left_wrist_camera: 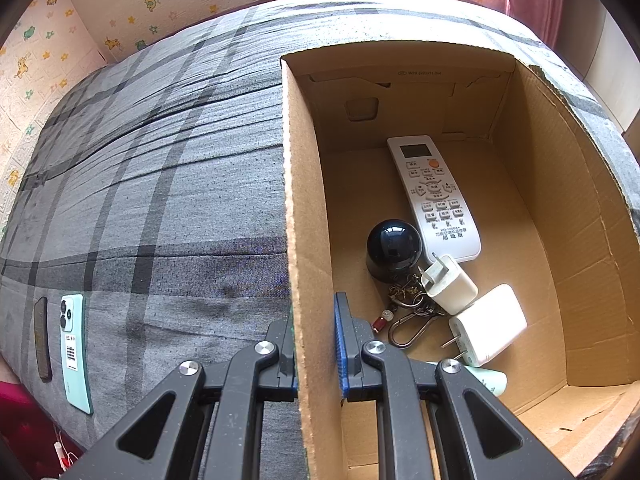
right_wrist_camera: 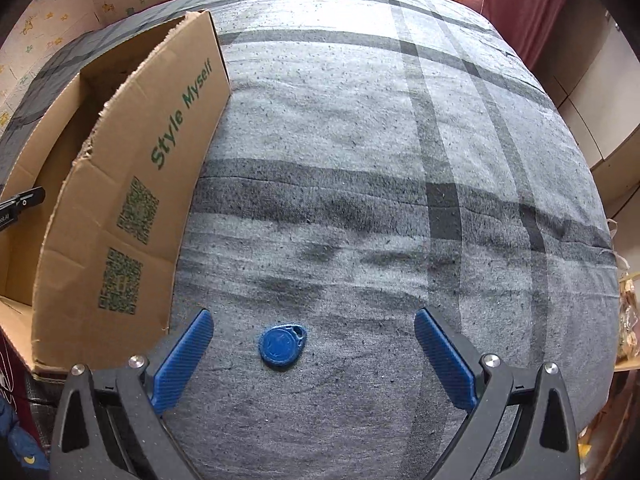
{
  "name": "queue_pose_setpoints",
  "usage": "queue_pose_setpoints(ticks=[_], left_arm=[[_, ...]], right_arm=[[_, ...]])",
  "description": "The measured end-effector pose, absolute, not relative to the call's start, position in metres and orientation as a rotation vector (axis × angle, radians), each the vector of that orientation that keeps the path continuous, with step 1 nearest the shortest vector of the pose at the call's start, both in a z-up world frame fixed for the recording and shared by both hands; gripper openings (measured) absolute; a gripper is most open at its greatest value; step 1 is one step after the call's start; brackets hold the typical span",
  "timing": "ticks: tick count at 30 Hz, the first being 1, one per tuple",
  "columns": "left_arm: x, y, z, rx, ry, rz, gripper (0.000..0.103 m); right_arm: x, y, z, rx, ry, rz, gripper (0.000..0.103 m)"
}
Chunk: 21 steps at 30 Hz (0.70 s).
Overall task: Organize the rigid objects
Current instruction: 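Withdraw the right tool toward the blue key fob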
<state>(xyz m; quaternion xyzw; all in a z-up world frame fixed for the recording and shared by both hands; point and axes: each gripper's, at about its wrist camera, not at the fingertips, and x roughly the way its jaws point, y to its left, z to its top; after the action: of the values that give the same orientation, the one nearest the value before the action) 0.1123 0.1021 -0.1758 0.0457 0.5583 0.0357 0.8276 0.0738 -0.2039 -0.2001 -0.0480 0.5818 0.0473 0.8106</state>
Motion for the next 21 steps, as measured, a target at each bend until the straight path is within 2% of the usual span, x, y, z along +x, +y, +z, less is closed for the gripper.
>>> queue_pose_setpoints(ticks=[21], left_arm=[[0.112,0.1,-0.176,0.104,1.186,0.082,0.015]], right_arm=[[0.069,-0.211,-0.253,-0.097,1.328,0.066,0.102]])
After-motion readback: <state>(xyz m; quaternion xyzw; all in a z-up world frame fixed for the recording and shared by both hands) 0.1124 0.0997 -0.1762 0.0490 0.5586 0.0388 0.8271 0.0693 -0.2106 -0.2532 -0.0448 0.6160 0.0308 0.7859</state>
